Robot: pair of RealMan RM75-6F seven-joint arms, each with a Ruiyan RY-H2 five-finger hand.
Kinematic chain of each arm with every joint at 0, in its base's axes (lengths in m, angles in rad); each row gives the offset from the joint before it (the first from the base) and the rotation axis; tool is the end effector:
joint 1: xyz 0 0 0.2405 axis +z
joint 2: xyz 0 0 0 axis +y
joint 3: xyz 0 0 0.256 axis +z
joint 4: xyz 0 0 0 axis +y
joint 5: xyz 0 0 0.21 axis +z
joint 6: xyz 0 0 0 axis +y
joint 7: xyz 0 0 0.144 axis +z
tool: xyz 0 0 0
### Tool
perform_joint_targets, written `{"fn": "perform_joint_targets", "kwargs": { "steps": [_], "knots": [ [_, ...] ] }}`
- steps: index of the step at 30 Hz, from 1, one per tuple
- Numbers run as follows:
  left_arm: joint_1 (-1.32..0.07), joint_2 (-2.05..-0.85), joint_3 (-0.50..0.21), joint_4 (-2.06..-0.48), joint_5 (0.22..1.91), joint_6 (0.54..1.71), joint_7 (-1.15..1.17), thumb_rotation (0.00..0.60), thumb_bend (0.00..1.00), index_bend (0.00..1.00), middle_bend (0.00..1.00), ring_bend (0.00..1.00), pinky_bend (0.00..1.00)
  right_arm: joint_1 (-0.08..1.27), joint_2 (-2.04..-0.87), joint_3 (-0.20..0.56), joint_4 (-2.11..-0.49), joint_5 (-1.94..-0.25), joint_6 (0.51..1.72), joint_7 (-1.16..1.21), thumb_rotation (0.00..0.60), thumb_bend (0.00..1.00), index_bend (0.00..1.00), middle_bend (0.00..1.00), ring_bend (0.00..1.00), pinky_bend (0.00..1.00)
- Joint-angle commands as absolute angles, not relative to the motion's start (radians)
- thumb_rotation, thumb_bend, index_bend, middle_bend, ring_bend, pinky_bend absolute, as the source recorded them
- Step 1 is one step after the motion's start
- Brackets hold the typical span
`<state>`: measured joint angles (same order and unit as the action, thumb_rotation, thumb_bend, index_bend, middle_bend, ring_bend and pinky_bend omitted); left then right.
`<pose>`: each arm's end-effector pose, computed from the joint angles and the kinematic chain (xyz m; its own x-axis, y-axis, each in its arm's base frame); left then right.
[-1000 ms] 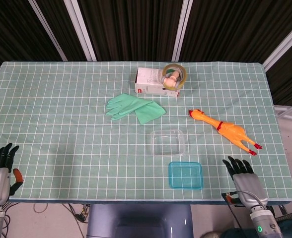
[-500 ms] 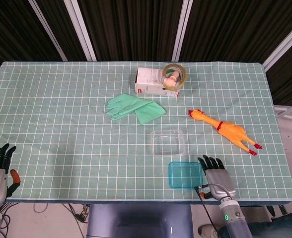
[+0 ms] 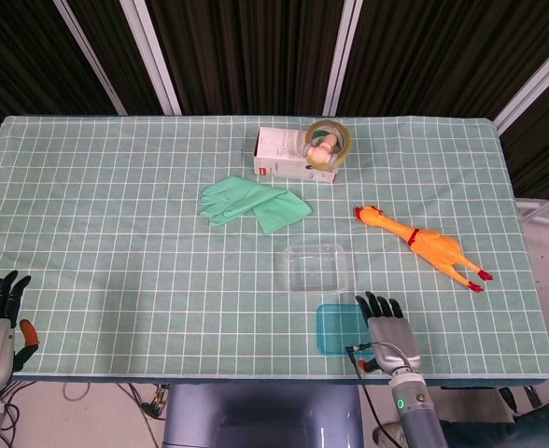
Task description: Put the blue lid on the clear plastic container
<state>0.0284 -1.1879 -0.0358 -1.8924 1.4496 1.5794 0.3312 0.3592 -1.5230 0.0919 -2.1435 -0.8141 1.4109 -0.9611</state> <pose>-0.2698 0.1425 0.1337 0.3812 0.0063 0.9245 0.9146 0.1435 -0.3781 -0.1645 -0.1961 0.0128 0.3650 -0.4572 0.8110 -0.9084 0.0159 0.4178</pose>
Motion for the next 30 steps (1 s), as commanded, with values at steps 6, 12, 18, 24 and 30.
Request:
{"fn": "perform_joint_targets", "kwargs": {
  "steps": [6, 12, 18, 24, 30],
  "knots": [
    [0.028, -1.187, -0.035, -1.893, 1.449, 1.580, 0.331, 0.600, 0.76, 0.10, 0.00, 0.00, 0.00, 0.387, -1.598, 0.105, -2.097, -0.748, 1.454, -0.985, 0.600, 0.17, 0.00, 0.05, 0.00, 0.00],
    [0.028, -1.186, -0.034, -1.894, 1.451, 1.581, 0.330, 0.600, 0.76, 0.10, 0.00, 0.00, 0.00, 0.407, -1.634, 0.114, -2.071, -0.699, 1.478, -1.007, 0.600, 0.17, 0.00, 0.07, 0.00, 0.00],
    [0.027, -1.187, -0.033, -1.893, 1.448, 1.579, 0.332, 0.600, 0.76, 0.10, 0.00, 0.00, 0.00, 0.421, -1.648, 0.107, -2.060, -0.693, 1.491, -1.011, 0.600, 0.17, 0.00, 0.11, 0.00, 0.00],
    [0.027, -1.188, -0.033, -1.892, 1.448, 1.581, 0.332, 0.600, 0.76, 0.10, 0.00, 0.00, 0.00, 0.434, -1.662, 0.099, -2.049, -0.695, 1.489, -1.007, 0.600, 0.17, 0.00, 0.11, 0.00, 0.00],
    [0.027, -1.186, -0.033, -1.892, 1.447, 1.580, 0.331, 0.600, 0.76, 0.10, 0.00, 0.00, 0.00, 0.447, -1.673, 0.088, -2.031, -0.705, 1.484, -1.002, 0.600, 0.17, 0.00, 0.12, 0.00, 0.00]
  ]
}}
